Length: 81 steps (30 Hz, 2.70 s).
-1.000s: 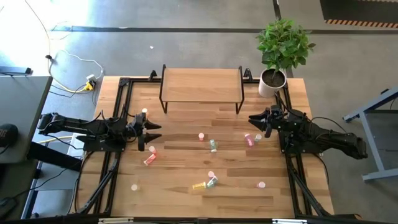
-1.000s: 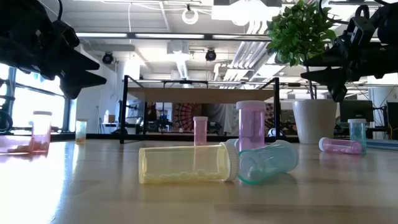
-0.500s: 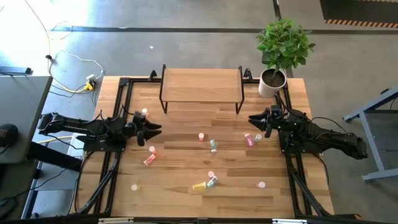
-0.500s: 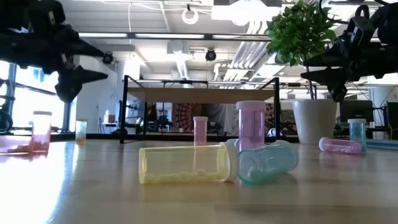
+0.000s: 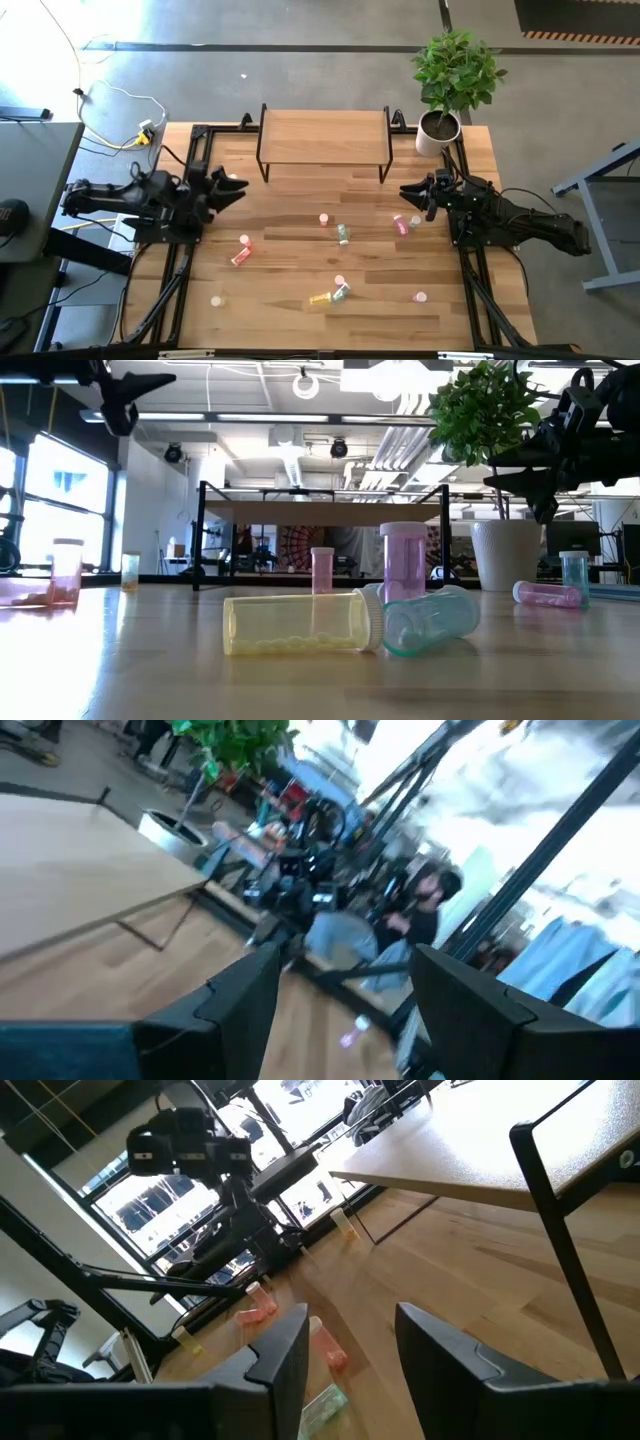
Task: Pick and place medicine bottles onto shelf by color
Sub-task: Put the middle left pink pill bottle on the shelf
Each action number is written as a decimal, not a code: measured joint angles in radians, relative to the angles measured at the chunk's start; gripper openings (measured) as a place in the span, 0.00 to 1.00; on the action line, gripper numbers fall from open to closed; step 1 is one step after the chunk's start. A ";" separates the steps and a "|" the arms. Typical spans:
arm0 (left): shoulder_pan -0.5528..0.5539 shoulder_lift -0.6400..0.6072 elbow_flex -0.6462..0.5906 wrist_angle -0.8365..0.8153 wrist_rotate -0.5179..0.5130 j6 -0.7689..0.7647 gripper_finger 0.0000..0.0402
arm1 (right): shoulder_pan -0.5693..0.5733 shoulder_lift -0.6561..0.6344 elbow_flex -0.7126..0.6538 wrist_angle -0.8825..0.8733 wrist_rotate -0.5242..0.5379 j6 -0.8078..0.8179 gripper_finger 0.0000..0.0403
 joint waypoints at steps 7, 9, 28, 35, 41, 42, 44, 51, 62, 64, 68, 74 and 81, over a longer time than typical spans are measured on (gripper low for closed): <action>0.000 0.094 0.251 -0.405 0.002 0.080 0.54 | 0.000 0.000 0.000 0.000 0.000 0.000 0.35; 0.000 0.137 0.316 -0.506 0.007 0.094 0.54 | 0.000 0.000 0.000 0.000 0.000 0.000 0.35; -0.106 0.561 0.479 -0.990 0.100 0.152 0.54 | 0.000 0.000 0.000 0.000 0.000 0.000 0.35; -0.221 0.712 0.479 -0.994 0.098 0.147 0.54 | 0.000 0.000 0.000 0.000 0.000 0.000 0.35; -0.282 0.830 0.479 -0.995 0.097 0.145 0.54 | 0.000 0.000 0.000 0.000 0.000 0.000 0.35; -0.287 0.849 0.479 -0.995 0.098 0.149 0.54 | 0.000 0.000 0.000 0.000 0.000 0.000 0.35; -0.297 0.881 0.479 -0.997 0.096 0.152 0.54 | 0.000 0.000 0.000 0.000 0.000 0.000 0.35; -0.294 0.981 0.478 -0.998 0.076 0.152 0.54 | 0.000 -0.001 0.000 0.000 0.000 0.000 0.35; -0.283 1.079 0.478 -1.001 0.037 0.152 0.54 | 0.000 -0.001 0.000 0.000 0.000 0.000 0.35; -0.273 1.093 0.478 -1.001 0.038 0.152 0.54 | 0.000 -0.001 0.000 0.000 0.000 0.000 0.35; -0.254 1.114 0.478 -0.998 0.049 0.177 0.54 | 0.000 -0.001 0.000 0.000 0.000 0.000 0.35; -0.224 1.128 0.478 -0.997 0.073 0.204 0.54 | 0.000 -0.001 0.000 0.000 0.000 0.000 0.35; -0.197 1.129 0.478 -0.996 0.097 0.228 0.44 | 0.000 -0.001 0.000 0.000 0.000 0.000 0.35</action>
